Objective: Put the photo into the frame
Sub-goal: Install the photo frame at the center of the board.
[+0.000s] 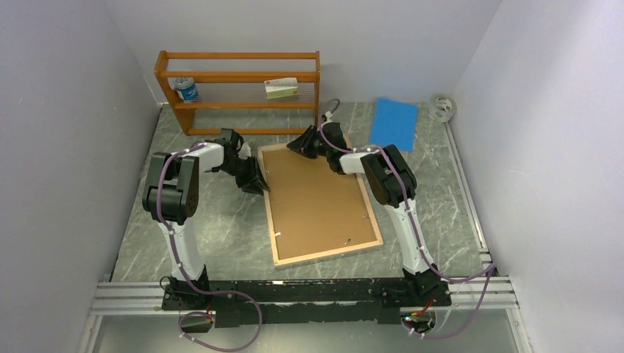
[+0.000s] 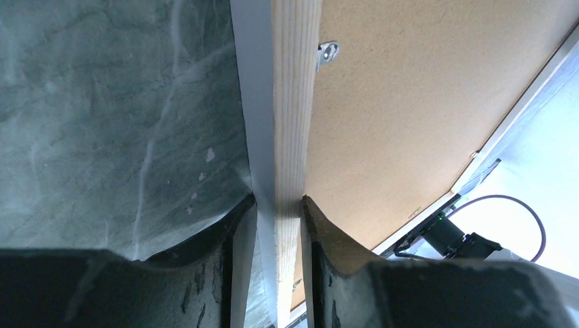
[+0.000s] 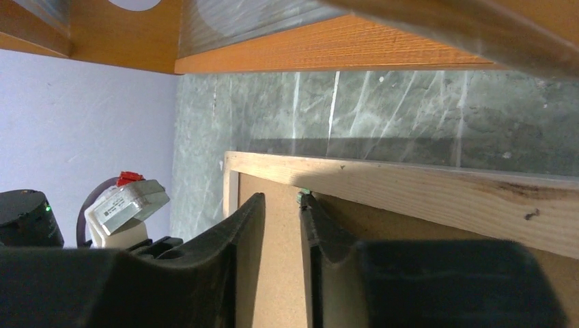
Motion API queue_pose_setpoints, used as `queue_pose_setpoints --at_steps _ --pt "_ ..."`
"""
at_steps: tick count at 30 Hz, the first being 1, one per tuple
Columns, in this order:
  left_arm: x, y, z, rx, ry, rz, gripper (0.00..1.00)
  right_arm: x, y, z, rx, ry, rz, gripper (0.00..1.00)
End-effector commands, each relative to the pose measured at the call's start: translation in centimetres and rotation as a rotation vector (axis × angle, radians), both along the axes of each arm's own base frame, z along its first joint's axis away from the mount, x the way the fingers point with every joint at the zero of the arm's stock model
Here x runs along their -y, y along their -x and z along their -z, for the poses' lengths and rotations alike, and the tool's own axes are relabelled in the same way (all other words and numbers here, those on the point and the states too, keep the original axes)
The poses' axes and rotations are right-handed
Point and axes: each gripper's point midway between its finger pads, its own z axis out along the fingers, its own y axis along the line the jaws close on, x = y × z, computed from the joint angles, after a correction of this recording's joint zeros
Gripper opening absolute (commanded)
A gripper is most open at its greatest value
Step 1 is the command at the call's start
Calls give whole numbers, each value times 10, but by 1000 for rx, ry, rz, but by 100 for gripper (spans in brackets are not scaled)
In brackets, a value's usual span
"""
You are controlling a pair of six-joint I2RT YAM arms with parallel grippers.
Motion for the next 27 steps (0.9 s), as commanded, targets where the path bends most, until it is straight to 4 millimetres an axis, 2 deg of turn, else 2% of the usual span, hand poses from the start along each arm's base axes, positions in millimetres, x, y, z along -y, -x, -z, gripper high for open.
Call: queue_pose_setpoints --at_steps 1,4,8,10,12,13,15,19,23,27 --pt "-11 -5 25 22 -104 26 35 -16 18 7 -42 42 -39 35" --pt "-14 -6 22 27 -129 16 37 -1 9 -12 -33 75 10 49" --pt "-18 -8 15 40 -148 -5 42 24 5 -54 26 158 64 57" --pt "-17 -8 10 50 -139 -8 47 36 13 -71 49 215 69 58" --pt "-16 -6 5 55 -131 -12 51 50 27 -77 49 285 59 59" --pt "-15 -5 3 55 -126 -10 53 56 36 -84 55 315 48 58" --pt "-14 -2 -3 63 -110 -5 55 72 59 -78 18 397 18 58" --pt "-12 2 -13 69 -93 -1 53 111 121 -66 -94 531 -24 52" --pt "-12 8 -18 67 -89 -18 46 145 188 -54 -223 593 -46 49" --pt "-10 14 -14 38 -74 -43 39 158 243 -43 -316 610 -80 46"
